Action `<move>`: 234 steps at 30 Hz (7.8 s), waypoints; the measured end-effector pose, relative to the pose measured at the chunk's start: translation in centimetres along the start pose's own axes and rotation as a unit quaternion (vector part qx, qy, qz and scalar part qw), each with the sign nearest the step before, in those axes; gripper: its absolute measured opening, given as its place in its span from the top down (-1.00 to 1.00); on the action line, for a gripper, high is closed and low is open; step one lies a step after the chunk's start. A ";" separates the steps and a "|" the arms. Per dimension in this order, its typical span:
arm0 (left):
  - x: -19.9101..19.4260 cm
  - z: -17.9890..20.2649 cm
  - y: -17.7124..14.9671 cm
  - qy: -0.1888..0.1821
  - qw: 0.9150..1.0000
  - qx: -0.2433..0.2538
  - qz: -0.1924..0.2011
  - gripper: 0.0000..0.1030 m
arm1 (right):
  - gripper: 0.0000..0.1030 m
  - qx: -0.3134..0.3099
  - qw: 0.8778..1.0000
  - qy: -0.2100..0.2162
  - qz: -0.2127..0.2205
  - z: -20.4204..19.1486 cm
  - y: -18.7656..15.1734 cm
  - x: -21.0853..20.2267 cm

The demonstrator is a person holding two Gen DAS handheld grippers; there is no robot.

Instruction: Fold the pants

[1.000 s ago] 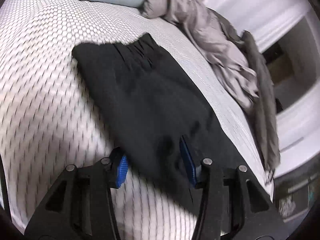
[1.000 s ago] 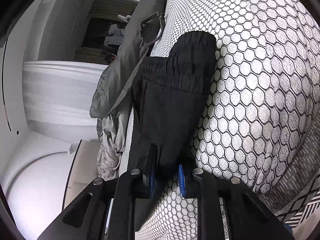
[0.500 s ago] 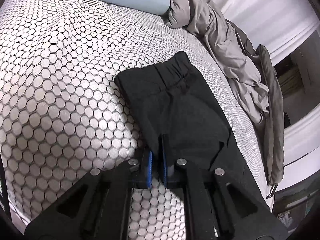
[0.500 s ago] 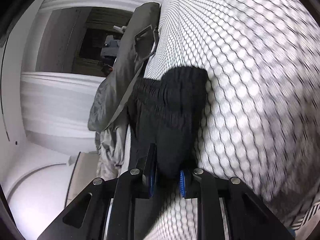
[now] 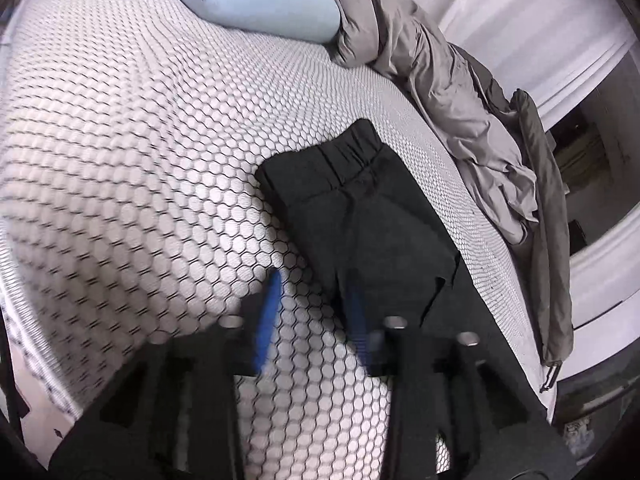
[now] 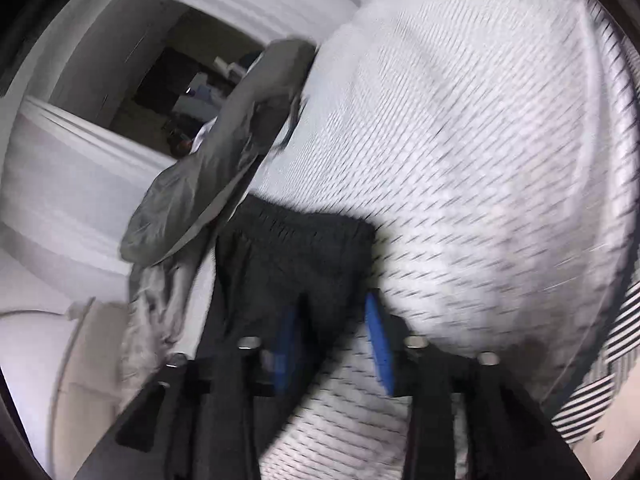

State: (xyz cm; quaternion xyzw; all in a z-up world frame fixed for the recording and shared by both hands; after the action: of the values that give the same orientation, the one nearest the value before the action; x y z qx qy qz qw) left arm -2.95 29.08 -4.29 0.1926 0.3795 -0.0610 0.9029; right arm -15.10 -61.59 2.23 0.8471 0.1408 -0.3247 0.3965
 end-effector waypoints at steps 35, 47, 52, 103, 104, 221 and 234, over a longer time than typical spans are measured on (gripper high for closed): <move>3.2 21.9 -23.0 -0.099 0.947 0.264 -0.154 -0.97 | 0.17 -0.429 0.881 -0.069 -0.187 -17.5 10.8 22.5; 2.7 26.0 -31.4 -0.079 0.904 0.404 -0.120 -0.97 | -0.79 -0.446 0.888 -0.036 -0.107 -18.9 8.4 16.1; 1.5 26.7 -36.1 -0.087 0.889 0.426 -0.141 -0.97 | -0.81 -0.464 0.872 0.016 -0.155 -20.1 1.3 14.1; 8.1 29.7 -33.2 0.017 0.847 0.510 -0.151 -0.44 | -0.75 -0.522 0.837 -0.076 -0.145 -19.4 -1.1 17.1; 7.9 30.9 -33.9 0.003 0.838 0.523 -0.152 -0.43 | -0.75 -0.519 0.840 -0.059 -0.147 -20.7 -1.6 17.4; 3.8 25.5 -27.6 -0.134 0.917 0.309 -0.211 0.84 | -0.35 -0.460 0.851 0.160 -0.195 -31.3 -16.1 13.9; 4.8 20.0 -24.0 -0.056 0.923 0.317 -0.212 -0.05 | -0.40 -0.405 0.852 0.174 -0.283 -27.8 -14.9 11.3</move>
State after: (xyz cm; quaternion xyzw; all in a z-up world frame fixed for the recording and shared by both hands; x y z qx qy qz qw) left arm 7.54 -0.63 -2.17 0.3800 0.3212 -0.3782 0.7806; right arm -1.89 -30.97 -0.72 0.5778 0.5603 -0.1843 0.5641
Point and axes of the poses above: each gripper's, at about its wrist camera, not at the fingertips, and x roughly the way its jaws point, z to its right, y to its top, the point moved 4 cm from there along x, roughly the way its jaws point, and after that the axes turned 13 degrees about -x, right-handed, at the moved point
